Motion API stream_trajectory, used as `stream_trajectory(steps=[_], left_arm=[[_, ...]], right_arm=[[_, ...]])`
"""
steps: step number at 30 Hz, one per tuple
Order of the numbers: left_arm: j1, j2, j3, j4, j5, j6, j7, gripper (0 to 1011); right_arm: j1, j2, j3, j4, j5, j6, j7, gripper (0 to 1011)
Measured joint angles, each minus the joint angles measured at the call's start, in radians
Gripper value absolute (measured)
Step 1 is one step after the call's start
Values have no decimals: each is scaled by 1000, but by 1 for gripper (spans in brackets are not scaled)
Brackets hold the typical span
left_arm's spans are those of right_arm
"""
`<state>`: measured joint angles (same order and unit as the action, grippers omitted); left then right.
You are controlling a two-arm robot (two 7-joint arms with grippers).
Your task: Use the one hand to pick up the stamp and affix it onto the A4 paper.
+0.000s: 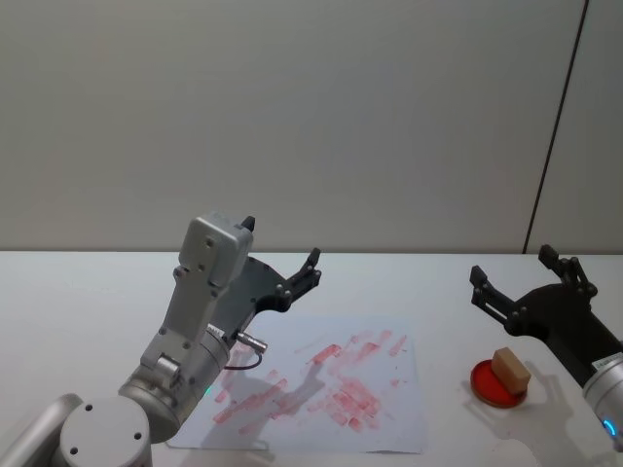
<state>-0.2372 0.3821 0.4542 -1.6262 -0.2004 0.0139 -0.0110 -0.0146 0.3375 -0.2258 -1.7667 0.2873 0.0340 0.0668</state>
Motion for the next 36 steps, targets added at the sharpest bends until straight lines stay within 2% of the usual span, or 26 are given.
stream_trajectory(steps=[36], left_arm=[[0, 0, 0, 0, 0, 0, 0, 1002]], right_arm=[[-7, 6, 4, -1, 7, 5, 2, 1001]])
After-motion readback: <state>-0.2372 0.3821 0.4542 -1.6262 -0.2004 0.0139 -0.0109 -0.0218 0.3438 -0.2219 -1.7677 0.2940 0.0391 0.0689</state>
